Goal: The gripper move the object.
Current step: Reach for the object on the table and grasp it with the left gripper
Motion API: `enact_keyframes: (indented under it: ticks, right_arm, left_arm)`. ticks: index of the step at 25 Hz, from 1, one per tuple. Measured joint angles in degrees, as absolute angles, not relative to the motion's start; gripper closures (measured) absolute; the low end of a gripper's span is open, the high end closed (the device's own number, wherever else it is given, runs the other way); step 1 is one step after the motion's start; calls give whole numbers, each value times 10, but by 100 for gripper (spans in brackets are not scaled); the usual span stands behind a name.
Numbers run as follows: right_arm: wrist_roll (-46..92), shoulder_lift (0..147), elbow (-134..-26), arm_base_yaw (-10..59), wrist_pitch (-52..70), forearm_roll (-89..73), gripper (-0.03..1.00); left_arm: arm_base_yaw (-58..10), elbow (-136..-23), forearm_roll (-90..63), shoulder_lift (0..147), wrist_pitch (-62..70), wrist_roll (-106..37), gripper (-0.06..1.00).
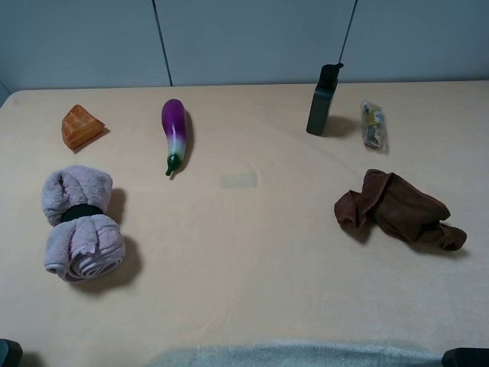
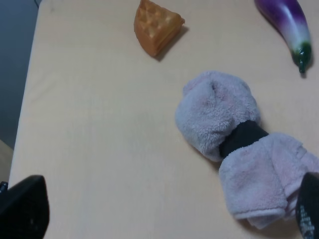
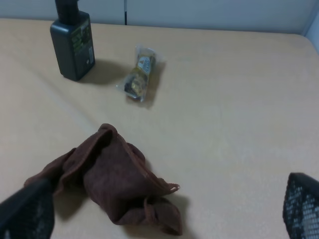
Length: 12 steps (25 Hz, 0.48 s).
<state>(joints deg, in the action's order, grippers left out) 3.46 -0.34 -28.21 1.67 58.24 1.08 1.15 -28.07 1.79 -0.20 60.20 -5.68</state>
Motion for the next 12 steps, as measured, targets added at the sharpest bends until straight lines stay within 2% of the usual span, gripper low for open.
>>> enact_keyframes:
  ticks: [12]
  right_arm:
    - [35, -3, -282, 17, 582, 11, 28]
  left_arm:
    - [11, -281, 18, -2, 602, -57, -5]
